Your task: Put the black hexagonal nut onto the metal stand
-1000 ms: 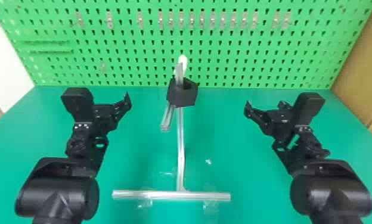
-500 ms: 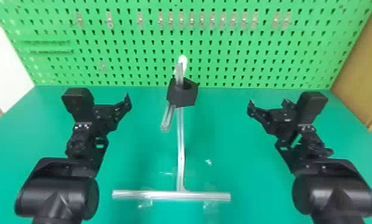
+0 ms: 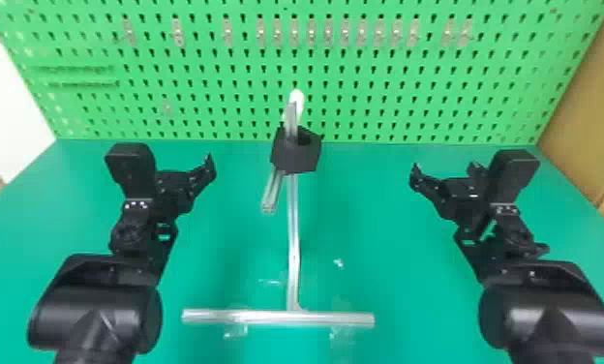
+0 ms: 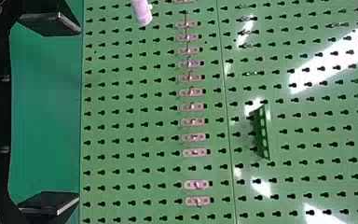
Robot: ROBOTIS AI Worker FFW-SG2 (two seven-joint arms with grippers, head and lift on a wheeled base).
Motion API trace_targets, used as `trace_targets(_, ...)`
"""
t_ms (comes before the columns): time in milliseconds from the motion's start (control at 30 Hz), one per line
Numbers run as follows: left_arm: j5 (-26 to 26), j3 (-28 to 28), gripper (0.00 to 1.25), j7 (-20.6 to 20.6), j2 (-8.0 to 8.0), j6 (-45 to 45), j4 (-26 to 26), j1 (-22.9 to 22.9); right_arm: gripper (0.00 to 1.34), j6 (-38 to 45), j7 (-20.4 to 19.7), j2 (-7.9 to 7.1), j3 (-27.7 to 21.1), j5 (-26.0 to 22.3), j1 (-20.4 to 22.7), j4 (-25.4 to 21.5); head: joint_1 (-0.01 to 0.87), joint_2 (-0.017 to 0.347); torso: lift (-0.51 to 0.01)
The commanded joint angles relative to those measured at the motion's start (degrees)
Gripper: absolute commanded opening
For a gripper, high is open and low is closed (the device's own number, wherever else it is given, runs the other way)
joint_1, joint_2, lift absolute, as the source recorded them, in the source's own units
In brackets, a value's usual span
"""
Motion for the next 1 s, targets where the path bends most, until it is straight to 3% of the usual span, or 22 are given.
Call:
trace_targets(0,-0.27,0.09,1.09,-0.27,-0.04,-0.01,0.1,-0.49,1.28,0.0,0.0,0.1,-0.29,-0.03,-0.22,-0.17,0.693,0.081,-0.001)
trace_targets(967,-0.27,0.0,1.09,-0.36,-0.04,-0.71,0.1,-1.1,1.27,0.09,0.0,0.27,-2.13,0.68,-0.31,-1.75,0.693,0.081,-0.001)
